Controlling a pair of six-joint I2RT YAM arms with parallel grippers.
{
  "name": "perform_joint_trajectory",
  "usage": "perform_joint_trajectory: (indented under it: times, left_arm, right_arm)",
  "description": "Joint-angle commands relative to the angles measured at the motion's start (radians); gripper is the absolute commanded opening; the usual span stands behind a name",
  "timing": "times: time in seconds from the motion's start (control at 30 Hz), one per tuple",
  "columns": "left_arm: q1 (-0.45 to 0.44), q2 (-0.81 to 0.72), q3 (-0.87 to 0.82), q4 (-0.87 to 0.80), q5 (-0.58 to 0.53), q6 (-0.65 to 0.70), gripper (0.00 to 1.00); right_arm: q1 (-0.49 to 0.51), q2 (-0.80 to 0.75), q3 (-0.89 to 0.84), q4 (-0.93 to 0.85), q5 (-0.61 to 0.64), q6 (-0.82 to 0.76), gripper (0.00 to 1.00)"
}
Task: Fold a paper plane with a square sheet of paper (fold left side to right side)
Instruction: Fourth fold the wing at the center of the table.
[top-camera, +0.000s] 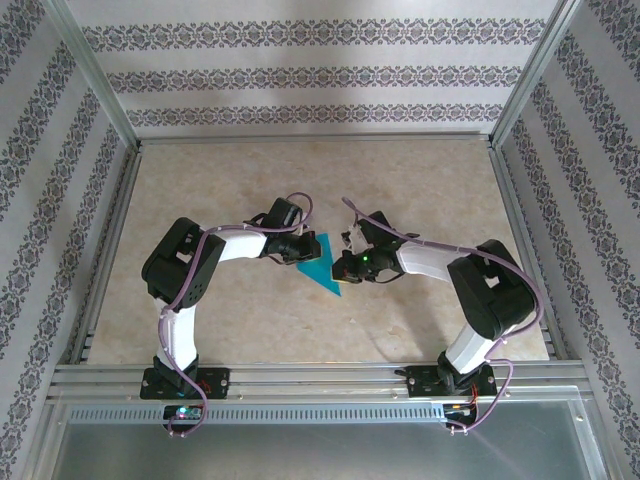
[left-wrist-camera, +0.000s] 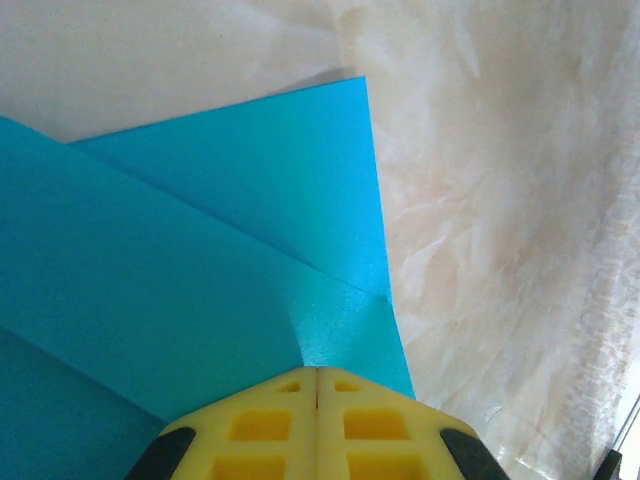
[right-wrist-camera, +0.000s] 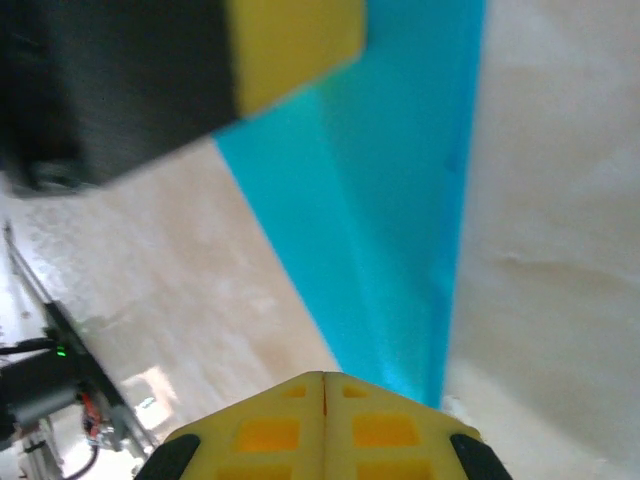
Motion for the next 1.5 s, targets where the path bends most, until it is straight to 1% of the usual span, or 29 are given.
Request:
perform_joint_trajectory:
  times: [0.0, 0.17, 0.27, 0.63, 0.8, 0.93, 1.03, 1.47]
  left_arm:
    - [0.000, 0.034, -0.032, -0.030, -0.057, 0.007, 0.04]
    - [-0.001, 0.034, -0.033, -0.029, -0.055, 0.008, 0.02]
    - [-0.001, 0.034, -0.034, -0.024, -0.055, 0.003, 0.00]
    - [-0.001, 0.031, -0.033, -0.031, -0.059, -0.005, 0.00]
    - [0.000, 0.031, -0.035, -0.036, -0.062, -0.004, 0.00]
    - [0.000, 0.036, -0.034, -0.037, -0.065, -0.002, 0.00]
    - [0.000, 0.039, -0.032, -0.049, -0.076, 0.000, 0.00]
    - [0.016, 0.050, -0.028, -0.084, -0.103, 0.018, 0.00]
  right_arm:
    - [-0.012, -0.009, 0.034, 0.063, -0.035, 0.061, 0.00]
    - [0.001, 0.054, 0.052, 0.120, 0.003, 0.101, 0.00]
    - [0.015, 0.088, 0.076, 0.120, 0.023, 0.104, 0.00]
    - [0.041, 0.171, 0.103, 0.124, 0.060, 0.108, 0.00]
    - [0.042, 0.186, 0.086, 0.110, 0.102, 0.105, 0.00]
    - [0.039, 0.204, 0.070, 0.096, 0.092, 0.114, 0.00]
    - [0.041, 0.201, 0.044, 0.089, 0.073, 0.123, 0.00]
    - [0.051, 0.107, -0.079, 0.024, 0.038, 0.104, 0.00]
